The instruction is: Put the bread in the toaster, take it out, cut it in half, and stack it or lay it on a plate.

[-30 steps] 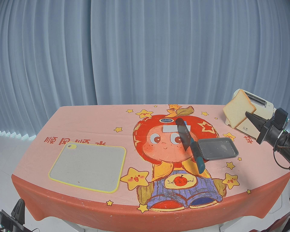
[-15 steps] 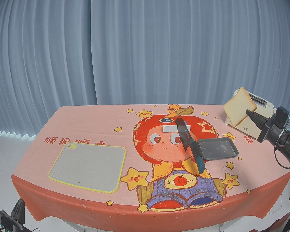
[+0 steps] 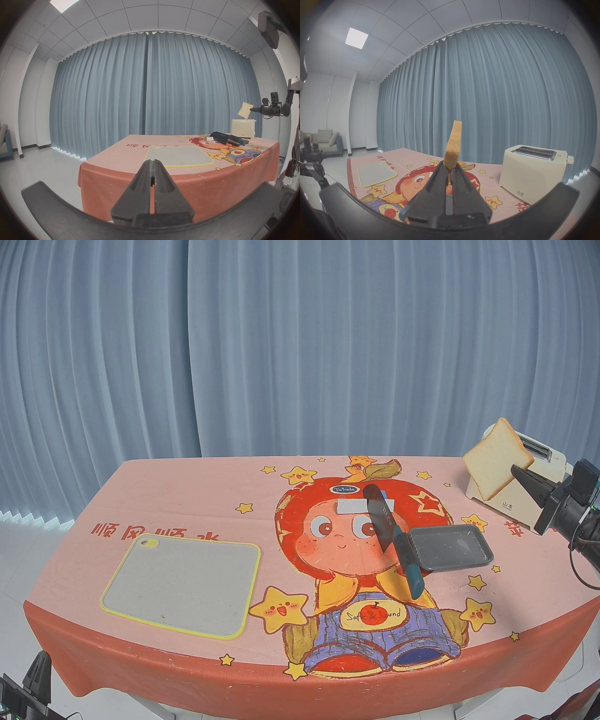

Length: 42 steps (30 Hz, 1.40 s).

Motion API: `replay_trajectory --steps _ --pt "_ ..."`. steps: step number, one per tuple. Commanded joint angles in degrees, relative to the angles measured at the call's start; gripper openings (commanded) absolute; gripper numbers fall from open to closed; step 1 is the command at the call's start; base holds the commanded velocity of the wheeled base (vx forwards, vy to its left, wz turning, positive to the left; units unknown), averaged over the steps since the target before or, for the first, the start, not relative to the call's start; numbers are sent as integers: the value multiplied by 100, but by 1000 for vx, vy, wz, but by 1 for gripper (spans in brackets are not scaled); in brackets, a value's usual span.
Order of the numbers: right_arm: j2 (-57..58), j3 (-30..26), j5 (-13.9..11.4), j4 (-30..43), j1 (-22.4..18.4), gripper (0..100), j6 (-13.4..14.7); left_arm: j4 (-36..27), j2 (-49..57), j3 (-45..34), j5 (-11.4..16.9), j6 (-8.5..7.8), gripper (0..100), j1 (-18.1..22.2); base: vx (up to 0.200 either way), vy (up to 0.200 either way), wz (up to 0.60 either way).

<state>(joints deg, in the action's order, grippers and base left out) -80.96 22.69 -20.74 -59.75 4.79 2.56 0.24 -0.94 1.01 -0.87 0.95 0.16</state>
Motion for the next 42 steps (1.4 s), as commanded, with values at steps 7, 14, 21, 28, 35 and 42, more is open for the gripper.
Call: replay_trajectory --steps 7,14,21,28,35,42 --pt "10 -1 -1 -2 -4 0 -71 2 32 -101 -1 -7 0 2 0 -114 0" --pt "10 -1 -1 -2 -4 0 -71 2 32 -101 -1 -7 0 2 0 -200 0" --pt "10 -1 -1 -2 -4 0 -71 2 32 -101 -1 -7 0 2 0 -200 0" --pt "10 -10 -1 -2 4 0 -71 -7 32 -101 -1 -7 0 2 0 -171 0" --pt "10 -10 -1 -2 4 0 -71 2 32 -101 7 -16 0 2 0 0 0" --pt "27 -10 -1 -2 4 0 -71 2 32 -101 7 -16 0 2 0 0 0"
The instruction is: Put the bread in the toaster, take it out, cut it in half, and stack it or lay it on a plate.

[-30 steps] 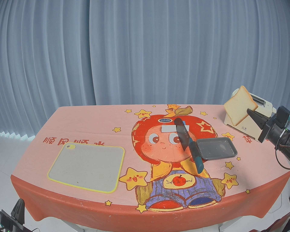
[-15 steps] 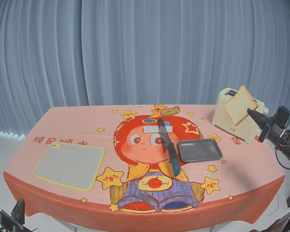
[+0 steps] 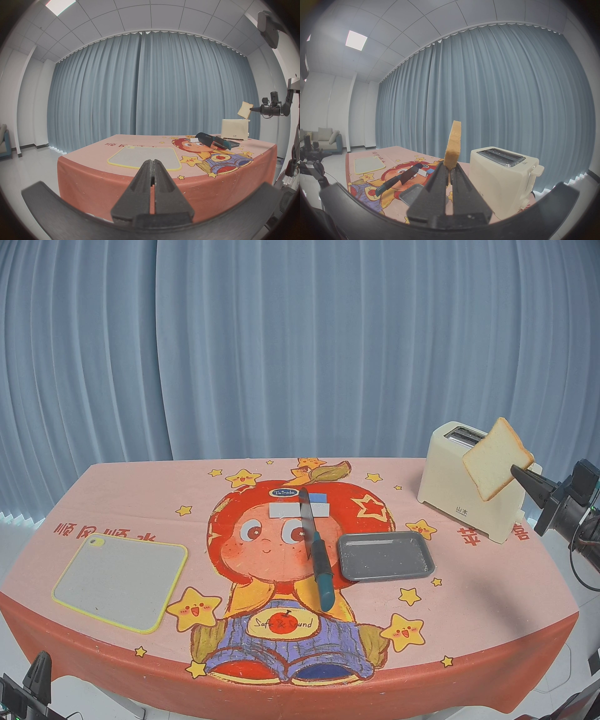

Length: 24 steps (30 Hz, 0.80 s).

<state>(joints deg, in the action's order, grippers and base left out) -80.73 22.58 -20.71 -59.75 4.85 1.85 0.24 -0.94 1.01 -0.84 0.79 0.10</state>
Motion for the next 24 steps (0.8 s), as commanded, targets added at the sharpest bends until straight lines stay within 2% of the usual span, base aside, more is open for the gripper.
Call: replay_trajectory --steps 1,9,24 --pt "4 10 -3 -2 -2 0 -1 2 32 -101 -4 0 0 8 0 -200 0" --pt "4 10 -3 -2 -2 0 -1 2 32 -101 -4 9 0 8 0 -200 0" --pt "39 1 -3 -2 7 0 -1 2 32 -101 5 -27 0 8 0 0 0"
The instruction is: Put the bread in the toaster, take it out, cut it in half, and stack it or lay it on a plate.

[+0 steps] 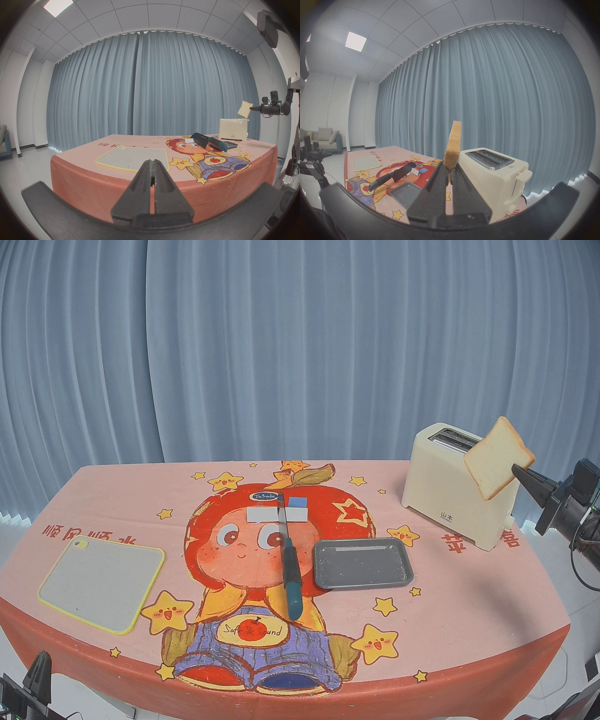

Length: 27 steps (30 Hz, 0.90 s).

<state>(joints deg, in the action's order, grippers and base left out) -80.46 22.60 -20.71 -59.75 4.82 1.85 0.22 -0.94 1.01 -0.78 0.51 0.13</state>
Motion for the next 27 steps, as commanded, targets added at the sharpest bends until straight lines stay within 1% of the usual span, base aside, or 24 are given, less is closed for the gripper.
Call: replay_trajectory --steps 1,27 --pt "13 -1 -3 -2 2 0 -1 4 32 -101 -1 2 0 4 0 0 0" --pt "250 -80 -56 16 37 0 8 4 32 -101 -1 2 0 4 0 0 0"
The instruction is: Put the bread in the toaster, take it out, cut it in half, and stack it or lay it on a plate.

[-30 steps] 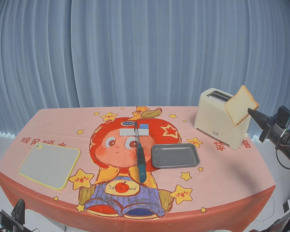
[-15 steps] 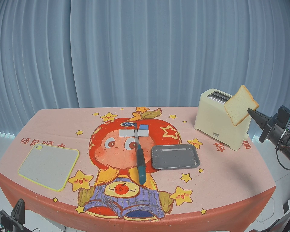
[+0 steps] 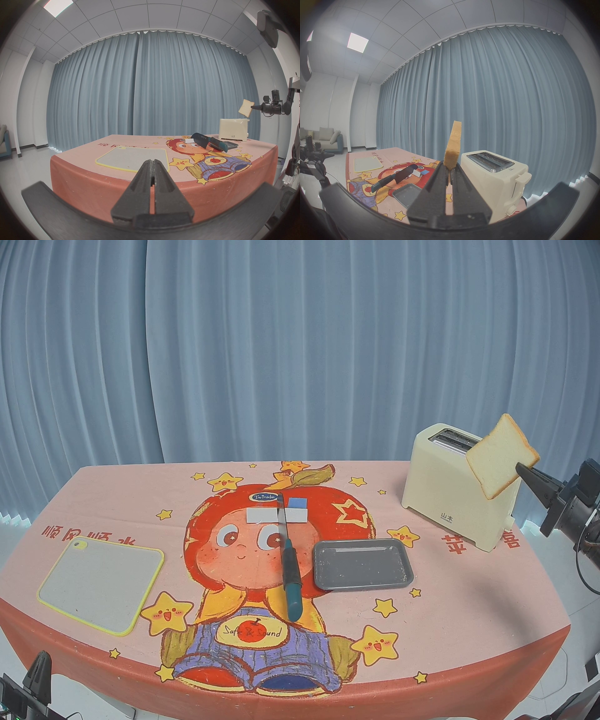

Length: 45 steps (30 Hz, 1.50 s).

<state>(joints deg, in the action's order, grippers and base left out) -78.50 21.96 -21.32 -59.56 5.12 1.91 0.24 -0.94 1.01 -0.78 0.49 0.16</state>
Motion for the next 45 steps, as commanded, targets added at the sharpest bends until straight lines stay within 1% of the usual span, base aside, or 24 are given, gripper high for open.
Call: replay_trajectory --steps 1,6,11,13,16,21,25,32,35,38,45 --pt "54 -16 -4 -3 -20 0 2 2 32 -101 -1 4 0 2 0 0 0" --pt "45 63 14 -11 -152 0 2 2 32 -101 -1 4 0 2 0 0 0" --pt "18 485 40 68 -116 0 81 2 32 -101 -1 4 0 2 0 0 0" --pt "10 494 14 68 -116 0 90 2 32 -101 -1 4 0 2 0 0 0" --pt "1 450 40 68 -99 0 81 2 32 -101 -1 4 0 2 0 0 0" --pt "10 538 58 76 -90 0 81 2 32 -101 -1 4 0 2 0 0 0" --pt "-17 643 40 252 -152 0 46 2 32 -101 -1 4 0 2 0 0 0" --pt "10 1083 32 709 -178 0 28 2 32 -101 -1 4 0 2 0 0 0" --pt "-8 1276 14 903 -301 0 -7 2 32 -101 -1 4 0 2 0 0 0" --pt "-25 1426 5 999 -363 0 -7 2 32 -101 -1 4 0 2 0 0 0" --pt "-166 1716 -21 1017 -363 0 -86 2 32 -101 -1 4 0 2 0 0 0"
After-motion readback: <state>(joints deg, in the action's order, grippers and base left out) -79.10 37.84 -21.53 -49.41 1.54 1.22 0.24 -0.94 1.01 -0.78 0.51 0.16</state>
